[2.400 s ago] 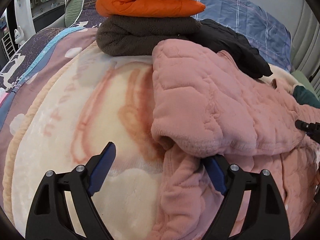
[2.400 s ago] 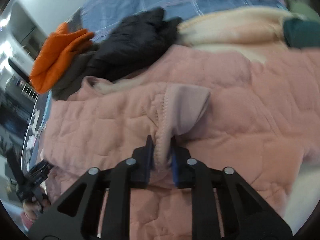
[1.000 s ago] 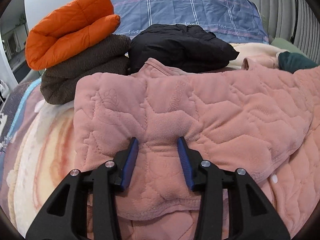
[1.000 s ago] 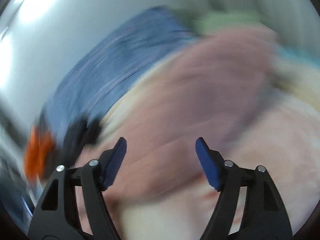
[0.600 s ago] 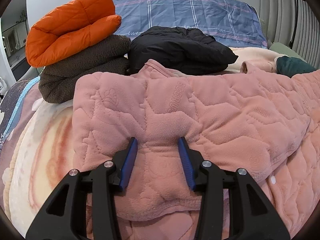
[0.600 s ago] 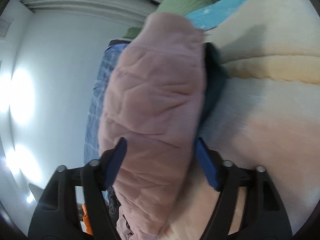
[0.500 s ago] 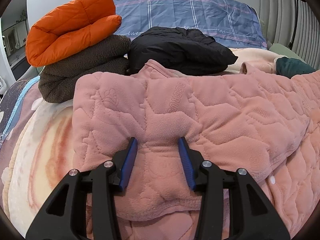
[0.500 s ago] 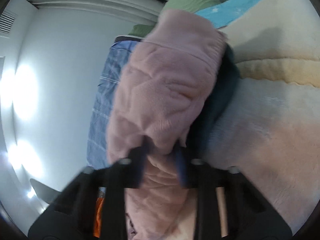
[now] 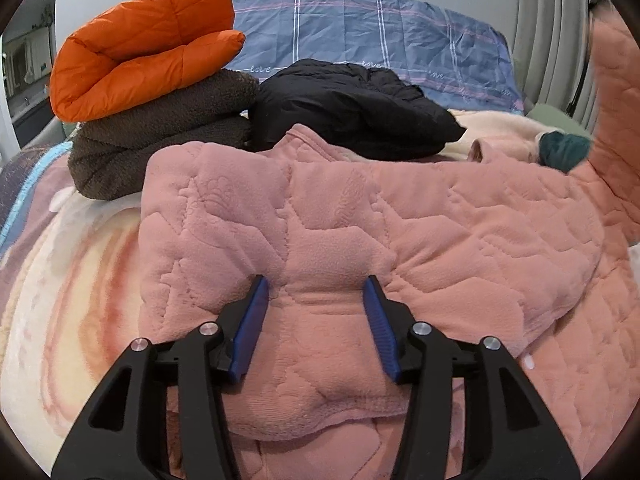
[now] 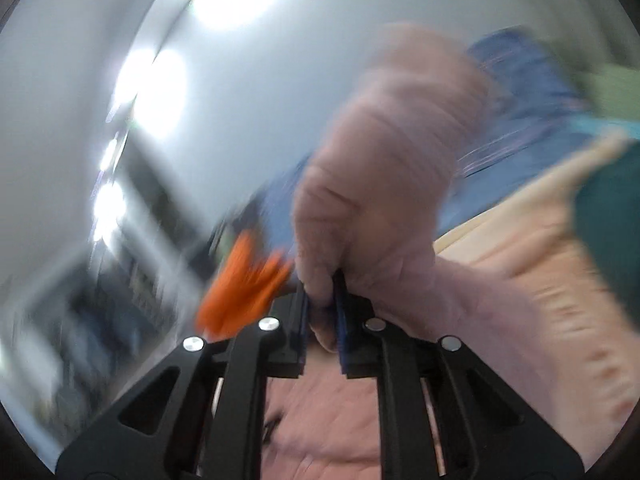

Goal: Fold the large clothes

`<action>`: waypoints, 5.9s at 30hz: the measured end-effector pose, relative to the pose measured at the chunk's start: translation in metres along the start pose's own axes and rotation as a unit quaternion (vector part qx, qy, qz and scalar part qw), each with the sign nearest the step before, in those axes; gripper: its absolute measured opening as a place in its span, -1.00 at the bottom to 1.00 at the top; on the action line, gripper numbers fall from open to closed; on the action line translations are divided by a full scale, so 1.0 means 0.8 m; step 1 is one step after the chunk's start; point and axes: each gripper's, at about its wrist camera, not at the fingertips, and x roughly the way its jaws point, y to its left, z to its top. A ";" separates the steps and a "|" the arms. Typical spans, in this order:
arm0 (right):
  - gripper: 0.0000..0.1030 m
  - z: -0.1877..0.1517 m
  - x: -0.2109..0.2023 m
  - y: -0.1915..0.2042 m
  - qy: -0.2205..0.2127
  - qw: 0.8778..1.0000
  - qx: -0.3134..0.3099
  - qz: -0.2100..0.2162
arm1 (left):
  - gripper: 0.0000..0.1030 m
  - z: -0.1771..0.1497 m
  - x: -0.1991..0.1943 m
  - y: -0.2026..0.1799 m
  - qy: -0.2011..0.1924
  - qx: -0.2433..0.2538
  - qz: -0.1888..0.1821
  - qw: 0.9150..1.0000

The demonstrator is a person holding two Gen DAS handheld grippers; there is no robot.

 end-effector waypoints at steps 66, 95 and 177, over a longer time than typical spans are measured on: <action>0.36 -0.176 0.099 -0.046 0.173 0.958 -0.134 -0.183 | -0.12 0.067 -0.004 0.078 0.020 -0.091 -0.108 0.990; 0.43 -0.176 0.097 -0.041 0.166 0.961 -0.136 -0.173 | -0.47 0.010 0.017 -0.022 0.027 0.078 -0.030 0.996; -0.46 -0.338 -0.342 -0.056 0.148 0.954 0.183 -0.185 | -0.37 -0.292 -0.353 0.044 0.008 -0.033 -0.058 0.998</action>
